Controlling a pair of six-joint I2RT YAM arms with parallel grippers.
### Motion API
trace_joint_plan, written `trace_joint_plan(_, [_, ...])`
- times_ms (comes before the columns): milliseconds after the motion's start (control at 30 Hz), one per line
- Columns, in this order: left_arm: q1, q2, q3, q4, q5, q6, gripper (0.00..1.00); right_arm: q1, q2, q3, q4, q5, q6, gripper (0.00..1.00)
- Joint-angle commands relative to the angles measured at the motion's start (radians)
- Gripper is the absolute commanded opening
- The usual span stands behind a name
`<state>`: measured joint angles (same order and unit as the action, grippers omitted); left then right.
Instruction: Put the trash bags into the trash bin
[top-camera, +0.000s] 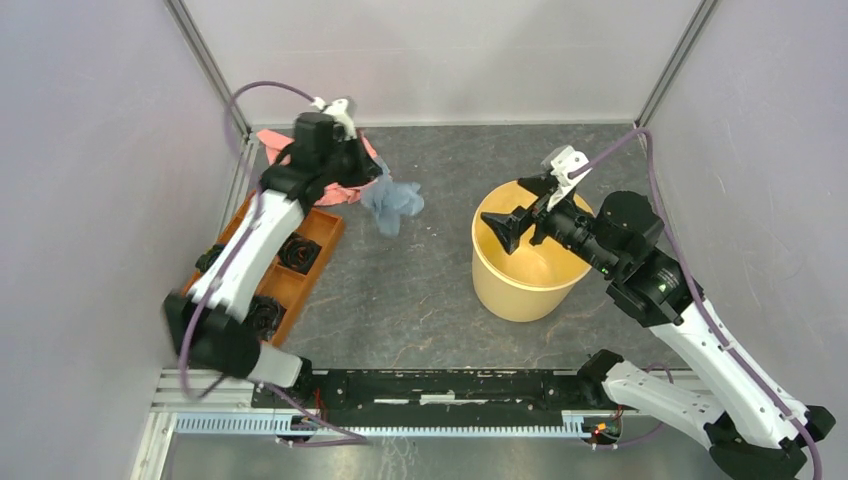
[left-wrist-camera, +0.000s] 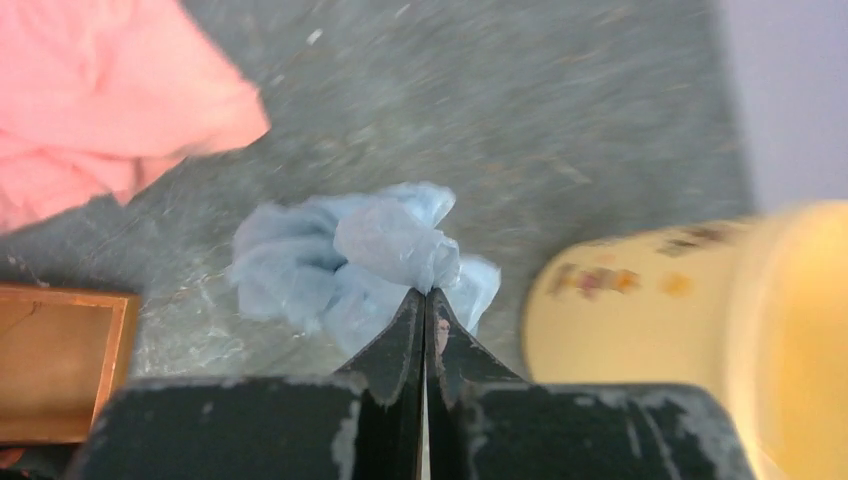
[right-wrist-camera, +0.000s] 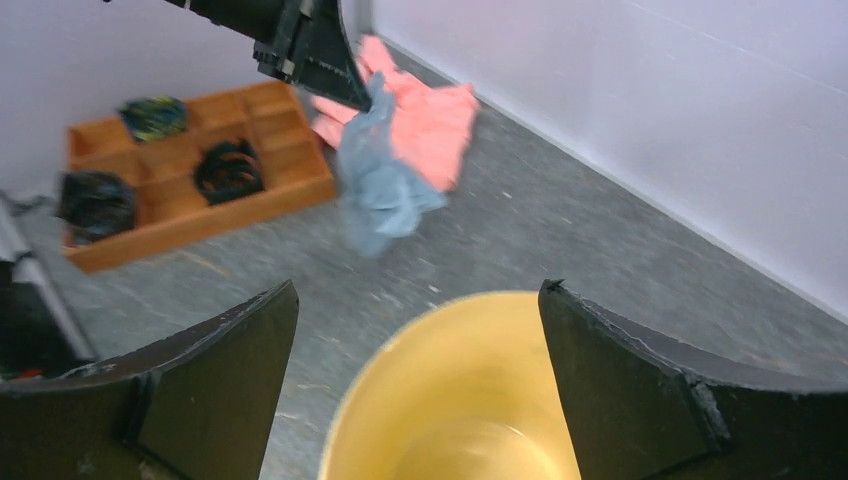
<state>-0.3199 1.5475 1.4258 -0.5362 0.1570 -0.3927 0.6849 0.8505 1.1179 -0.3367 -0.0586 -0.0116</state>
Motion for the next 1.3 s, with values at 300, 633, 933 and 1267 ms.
trace_joint_plan(300, [0.007,-0.608,-0.22,0.229,0.171,-0.196,0.02,0.22,0.273,0.107,0.303,-0.059,0.38,0.98])
trace_joint_plan(633, [0.007,-0.659,-0.214,0.231,0.177,-0.208,0.02,0.369,0.443,0.153,0.319,0.153,0.369,0.8])
trace_joint_plan(933, [0.007,-0.686,-0.104,0.088,0.164,-0.063,0.02,0.367,0.417,0.155,0.329,0.384,0.266,0.86])
trace_joint_plan(1267, [0.007,-0.696,-0.079,0.114,0.241,-0.077,0.02,0.364,0.461,0.158,0.449,0.17,0.304,0.87])
